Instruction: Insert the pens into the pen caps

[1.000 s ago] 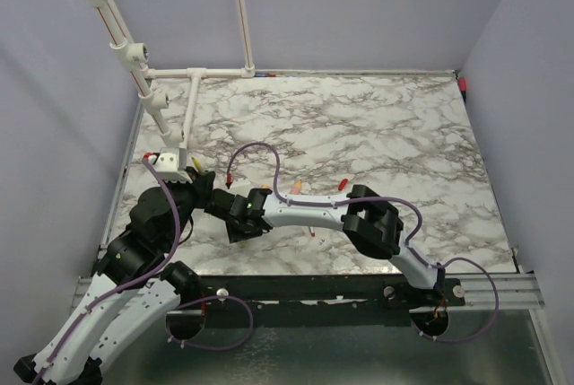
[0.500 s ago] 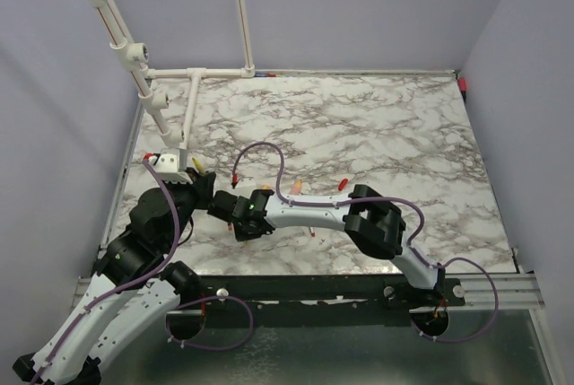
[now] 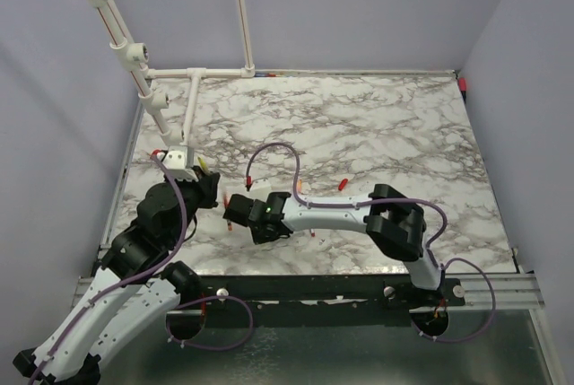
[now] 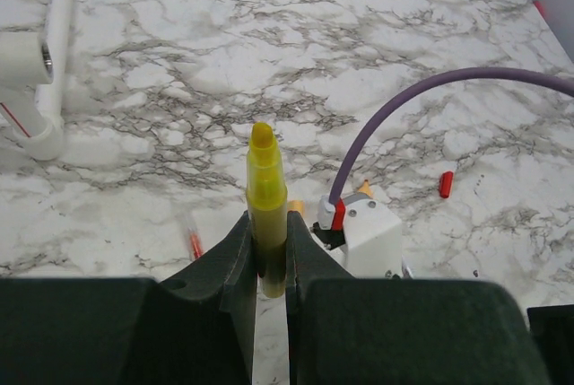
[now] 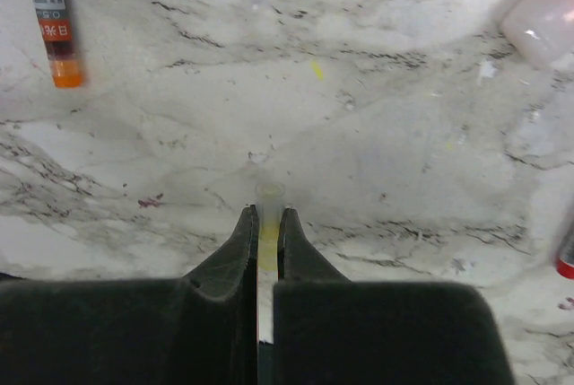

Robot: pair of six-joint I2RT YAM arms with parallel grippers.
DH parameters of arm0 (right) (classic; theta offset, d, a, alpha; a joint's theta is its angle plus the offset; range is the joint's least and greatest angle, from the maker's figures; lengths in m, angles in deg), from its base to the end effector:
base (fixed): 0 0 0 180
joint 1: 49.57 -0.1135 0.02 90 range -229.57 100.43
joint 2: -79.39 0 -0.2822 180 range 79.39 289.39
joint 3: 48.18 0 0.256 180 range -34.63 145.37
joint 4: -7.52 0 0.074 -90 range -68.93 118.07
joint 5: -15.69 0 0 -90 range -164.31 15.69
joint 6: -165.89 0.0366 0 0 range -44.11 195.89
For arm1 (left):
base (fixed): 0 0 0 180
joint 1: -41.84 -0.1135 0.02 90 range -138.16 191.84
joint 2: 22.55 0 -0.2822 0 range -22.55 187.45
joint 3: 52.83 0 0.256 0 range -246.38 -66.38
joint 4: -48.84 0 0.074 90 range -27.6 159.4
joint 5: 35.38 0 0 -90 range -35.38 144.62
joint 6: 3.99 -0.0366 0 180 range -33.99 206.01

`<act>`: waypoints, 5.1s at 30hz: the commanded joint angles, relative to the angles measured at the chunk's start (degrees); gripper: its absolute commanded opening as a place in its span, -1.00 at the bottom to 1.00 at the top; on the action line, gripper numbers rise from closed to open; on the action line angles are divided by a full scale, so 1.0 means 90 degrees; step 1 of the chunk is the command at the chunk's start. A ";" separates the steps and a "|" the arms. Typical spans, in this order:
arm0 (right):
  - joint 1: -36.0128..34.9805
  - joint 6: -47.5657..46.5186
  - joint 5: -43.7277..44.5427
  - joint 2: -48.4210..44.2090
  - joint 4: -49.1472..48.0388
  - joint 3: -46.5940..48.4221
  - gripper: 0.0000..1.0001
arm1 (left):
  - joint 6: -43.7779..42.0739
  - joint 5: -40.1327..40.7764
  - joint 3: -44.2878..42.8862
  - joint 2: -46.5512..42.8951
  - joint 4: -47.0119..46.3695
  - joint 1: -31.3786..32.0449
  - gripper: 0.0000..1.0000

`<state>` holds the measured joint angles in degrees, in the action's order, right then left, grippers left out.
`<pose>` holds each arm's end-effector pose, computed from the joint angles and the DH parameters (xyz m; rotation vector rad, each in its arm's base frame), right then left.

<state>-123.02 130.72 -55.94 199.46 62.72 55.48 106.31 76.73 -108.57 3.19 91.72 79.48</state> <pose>0.1368 0.4197 0.1822 -0.3682 2.6844 0.2035 0.0818 -0.0457 0.3400 -0.0057 1.7948 -0.3816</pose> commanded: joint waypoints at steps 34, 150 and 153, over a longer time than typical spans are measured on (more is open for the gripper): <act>0.1569 -0.3044 -0.1010 -0.5870 -0.2899 -0.2439 -0.99 | 0.0701 -0.7126 0.0866 0.1660 -0.2903 0.0044 -1.00; 0.1521 -0.3300 -0.3365 -0.6961 -0.4651 -0.3897 0.21 | 0.0391 -0.6998 0.0992 0.1610 -0.4060 0.0053 -1.00; 0.1521 -0.3523 -0.2986 -0.6942 -0.4036 -0.3581 0.26 | 0.0330 -0.7029 0.1021 0.1575 -0.3987 0.0055 -1.00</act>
<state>-109.07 102.99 -87.94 138.15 19.13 18.80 111.66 12.51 -99.37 18.23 55.15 80.14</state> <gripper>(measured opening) 0.619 0.144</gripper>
